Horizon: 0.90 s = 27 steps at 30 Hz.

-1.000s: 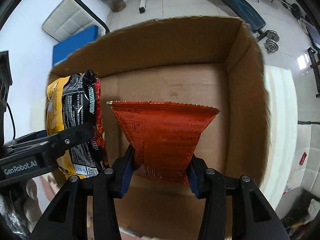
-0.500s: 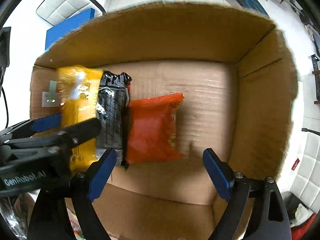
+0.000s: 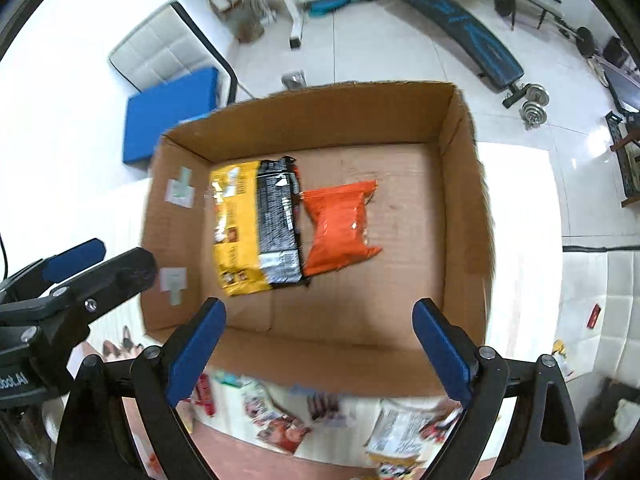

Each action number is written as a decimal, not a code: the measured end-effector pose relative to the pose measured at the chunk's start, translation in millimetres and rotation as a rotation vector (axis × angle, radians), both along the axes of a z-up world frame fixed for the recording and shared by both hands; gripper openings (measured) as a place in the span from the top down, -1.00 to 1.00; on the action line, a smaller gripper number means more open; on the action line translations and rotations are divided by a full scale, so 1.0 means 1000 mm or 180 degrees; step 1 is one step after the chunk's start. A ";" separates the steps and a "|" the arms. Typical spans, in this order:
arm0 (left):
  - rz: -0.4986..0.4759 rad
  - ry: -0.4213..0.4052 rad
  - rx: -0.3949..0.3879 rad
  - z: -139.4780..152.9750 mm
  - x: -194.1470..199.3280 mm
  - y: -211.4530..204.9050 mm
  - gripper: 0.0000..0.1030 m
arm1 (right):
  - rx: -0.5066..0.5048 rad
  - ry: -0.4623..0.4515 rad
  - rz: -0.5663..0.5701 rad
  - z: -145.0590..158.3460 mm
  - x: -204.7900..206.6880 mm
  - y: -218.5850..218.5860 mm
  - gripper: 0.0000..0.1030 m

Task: Organize snacks
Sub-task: 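Grasp the yellow egg-cake bag with the left tool while the right tool grasps the Franzzi cookie pack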

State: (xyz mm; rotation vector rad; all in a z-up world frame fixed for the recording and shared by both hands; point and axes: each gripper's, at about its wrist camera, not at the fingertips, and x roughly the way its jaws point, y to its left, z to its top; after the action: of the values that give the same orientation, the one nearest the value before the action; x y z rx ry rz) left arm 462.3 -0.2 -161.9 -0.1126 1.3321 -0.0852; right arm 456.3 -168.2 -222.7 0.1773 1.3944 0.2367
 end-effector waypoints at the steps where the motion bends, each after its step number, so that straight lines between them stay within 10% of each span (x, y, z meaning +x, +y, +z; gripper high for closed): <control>1: 0.0031 -0.0082 0.0040 0.007 -0.013 0.003 -0.85 | -0.0005 -0.0052 -0.0024 0.007 -0.013 0.000 -0.87; 8: 0.0211 -0.0177 0.0162 0.002 -0.097 0.039 -0.85 | 0.0117 0.0055 0.0006 -0.005 -0.083 0.015 -0.87; 19: 0.0498 0.0591 0.0226 -0.111 -0.237 0.131 -0.85 | 0.0290 0.0646 0.0119 -0.090 -0.157 0.065 -0.87; 27: -0.0062 0.0793 0.0664 -0.162 -0.277 0.147 -0.85 | 0.0076 0.0780 0.0355 -0.117 -0.167 0.101 -0.87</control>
State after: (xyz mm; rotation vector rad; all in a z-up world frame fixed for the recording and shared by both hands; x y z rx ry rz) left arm 184.9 146.9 -324.1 0.0690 1.5825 0.0535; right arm 288.9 -67.0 -339.8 0.1518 1.6475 0.3327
